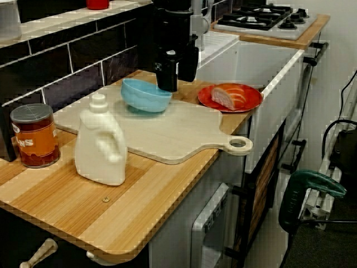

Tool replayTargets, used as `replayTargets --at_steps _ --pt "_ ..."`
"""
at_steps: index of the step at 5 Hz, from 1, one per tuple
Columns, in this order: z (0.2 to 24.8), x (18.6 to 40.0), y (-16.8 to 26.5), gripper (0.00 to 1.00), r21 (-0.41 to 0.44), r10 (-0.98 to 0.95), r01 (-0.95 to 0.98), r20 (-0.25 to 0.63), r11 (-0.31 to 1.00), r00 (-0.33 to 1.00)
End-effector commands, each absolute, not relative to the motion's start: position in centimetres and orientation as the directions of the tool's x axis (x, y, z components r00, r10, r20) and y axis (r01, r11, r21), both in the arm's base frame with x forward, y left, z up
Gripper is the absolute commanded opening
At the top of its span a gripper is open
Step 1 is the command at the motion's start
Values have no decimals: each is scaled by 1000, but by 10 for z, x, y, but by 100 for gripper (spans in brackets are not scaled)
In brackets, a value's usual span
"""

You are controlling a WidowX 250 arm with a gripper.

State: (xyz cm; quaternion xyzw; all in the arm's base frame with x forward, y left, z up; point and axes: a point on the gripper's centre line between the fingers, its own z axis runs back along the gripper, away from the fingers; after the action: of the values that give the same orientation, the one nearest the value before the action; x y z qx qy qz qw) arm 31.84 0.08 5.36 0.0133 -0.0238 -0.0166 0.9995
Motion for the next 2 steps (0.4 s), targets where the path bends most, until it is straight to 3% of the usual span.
replayTargets --at_steps 1,2 --pt "90 328 17 100 14 -13 11 119 1000 993" --pt "99 331 21 100 3 -8 8 110 1000 994"
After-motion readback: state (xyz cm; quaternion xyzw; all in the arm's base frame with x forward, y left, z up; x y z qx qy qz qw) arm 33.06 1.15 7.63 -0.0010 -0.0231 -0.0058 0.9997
